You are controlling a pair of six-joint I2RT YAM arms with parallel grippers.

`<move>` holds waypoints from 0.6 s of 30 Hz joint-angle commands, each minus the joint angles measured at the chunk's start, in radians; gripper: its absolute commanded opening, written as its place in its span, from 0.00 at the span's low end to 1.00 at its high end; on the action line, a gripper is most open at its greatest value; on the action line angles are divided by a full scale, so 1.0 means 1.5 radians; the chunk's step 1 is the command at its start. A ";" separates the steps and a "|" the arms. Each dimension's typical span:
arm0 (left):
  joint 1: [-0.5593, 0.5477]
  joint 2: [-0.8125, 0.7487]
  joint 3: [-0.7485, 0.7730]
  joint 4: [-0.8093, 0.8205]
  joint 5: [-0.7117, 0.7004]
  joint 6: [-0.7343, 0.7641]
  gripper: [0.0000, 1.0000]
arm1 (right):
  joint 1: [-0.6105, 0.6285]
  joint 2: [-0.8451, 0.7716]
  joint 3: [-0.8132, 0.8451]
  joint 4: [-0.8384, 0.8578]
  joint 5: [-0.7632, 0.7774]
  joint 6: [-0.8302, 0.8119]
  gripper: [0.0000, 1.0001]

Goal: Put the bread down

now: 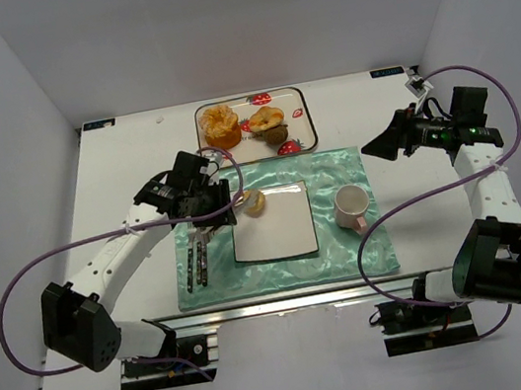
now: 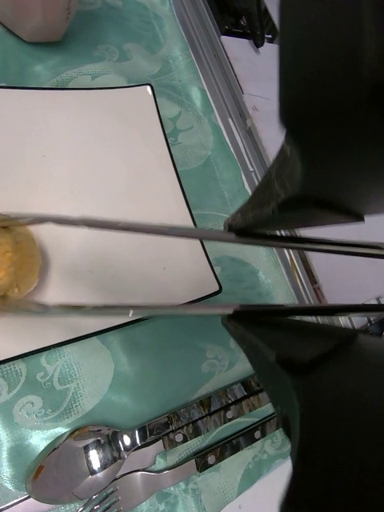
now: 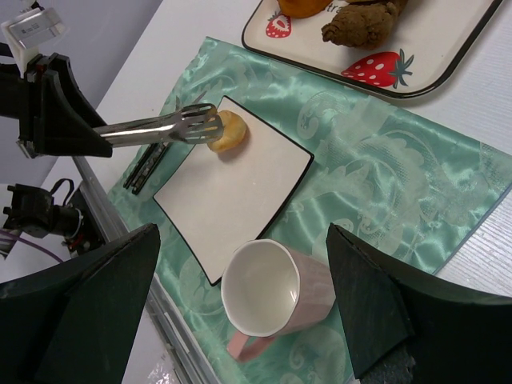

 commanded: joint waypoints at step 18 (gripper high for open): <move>-0.005 -0.004 0.118 -0.016 -0.070 0.028 0.62 | -0.003 -0.002 0.007 0.018 -0.020 0.004 0.89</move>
